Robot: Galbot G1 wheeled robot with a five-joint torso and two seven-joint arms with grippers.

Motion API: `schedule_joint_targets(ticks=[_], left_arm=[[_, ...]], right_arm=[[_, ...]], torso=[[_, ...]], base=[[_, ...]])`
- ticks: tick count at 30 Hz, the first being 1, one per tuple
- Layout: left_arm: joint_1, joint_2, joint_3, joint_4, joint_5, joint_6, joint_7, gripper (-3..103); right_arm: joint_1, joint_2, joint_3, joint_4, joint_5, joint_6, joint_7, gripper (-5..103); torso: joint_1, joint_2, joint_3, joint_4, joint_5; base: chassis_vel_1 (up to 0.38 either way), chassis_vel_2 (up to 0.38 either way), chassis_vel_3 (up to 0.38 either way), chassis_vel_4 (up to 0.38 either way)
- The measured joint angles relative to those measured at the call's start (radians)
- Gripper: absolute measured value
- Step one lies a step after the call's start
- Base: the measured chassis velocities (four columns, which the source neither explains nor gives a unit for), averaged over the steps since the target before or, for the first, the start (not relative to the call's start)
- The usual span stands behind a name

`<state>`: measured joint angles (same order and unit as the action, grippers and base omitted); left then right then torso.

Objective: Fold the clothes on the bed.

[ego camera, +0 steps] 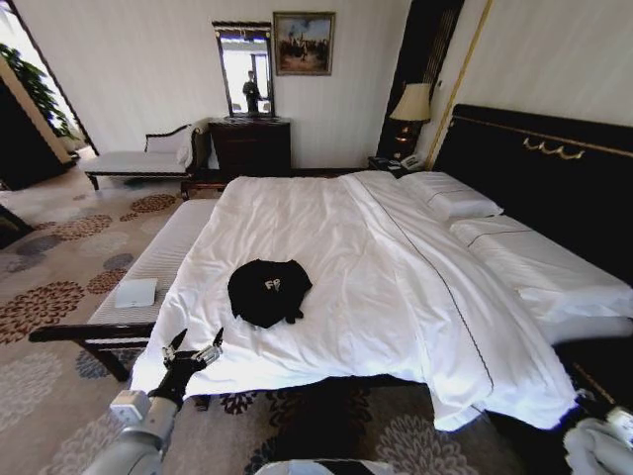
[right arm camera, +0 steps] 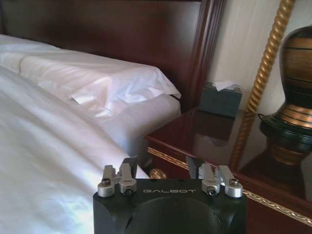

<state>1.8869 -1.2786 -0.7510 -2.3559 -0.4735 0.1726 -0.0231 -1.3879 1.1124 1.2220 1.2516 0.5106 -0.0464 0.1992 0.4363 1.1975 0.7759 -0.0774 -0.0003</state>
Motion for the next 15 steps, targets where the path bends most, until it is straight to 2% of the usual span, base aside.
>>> schedule_joint_targets(ticks=[1,3,5,6,7,8,13,15], left_arm=[[0.000,0.000,0.000,0.000,0.000,0.000,0.000,100],[0.001,0.000,0.000,0.001,0.000,-0.001,0.000,100],[0.001,0.000,0.000,0.001,0.000,-0.001,0.000,100],[0.000,-0.001,0.001,0.001,0.001,-0.001,0.000,100],[0.000,-0.001,0.002,0.000,0.001,-0.001,0.000,100],[0.000,-0.002,0.003,0.000,0.002,-0.001,0.000,100],[0.002,-0.006,0.003,-0.001,0.004,-0.001,0.000,100],[0.003,-0.008,0.003,-0.001,0.004,-0.001,0.000,100]], right_arm=[[-0.004,0.005,-0.001,0.013,0.003,0.003,-0.005,58],[-0.022,0.025,-0.005,0.074,0.020,0.014,-0.026,69],[-0.026,0.029,-0.007,0.085,0.023,0.015,-0.029,69],[-0.040,0.046,-0.012,0.131,0.035,0.019,-0.041,79],[-0.052,0.061,-0.017,0.168,0.039,0.020,-0.049,85],[-0.065,0.076,-0.022,0.203,0.039,0.020,-0.059,85],[-0.121,0.136,-0.059,0.367,0.010,0.002,-0.074,100],[-0.128,0.142,-0.064,0.388,0.007,-0.001,-0.074,100]], torso=[[0.000,0.000,0.000,-0.0002,0.0001],[0.000,0.000,0.000,0.0001,0.0002],[0.000,0.000,0.000,0.0001,0.0002],[0.000,0.000,0.000,0.0002,0.0000],[0.000,0.000,0.000,0.0002,0.0000],[0.000,0.000,0.000,0.0001,0.0001],[0.000,0.000,0.000,0.0003,0.0001],[0.000,0.000,0.000,0.0003,0.0001]], base=[[0.000,0.000,0.000,0.000],[0.000,0.000,0.000,0.000],[0.000,0.000,0.000,0.000],[0.000,0.000,0.000,0.000],[0.000,0.000,0.000,0.000],[0.000,0.000,0.000,0.000],[0.000,0.000,0.000,0.000],[0.000,0.000,0.000,0.000]])
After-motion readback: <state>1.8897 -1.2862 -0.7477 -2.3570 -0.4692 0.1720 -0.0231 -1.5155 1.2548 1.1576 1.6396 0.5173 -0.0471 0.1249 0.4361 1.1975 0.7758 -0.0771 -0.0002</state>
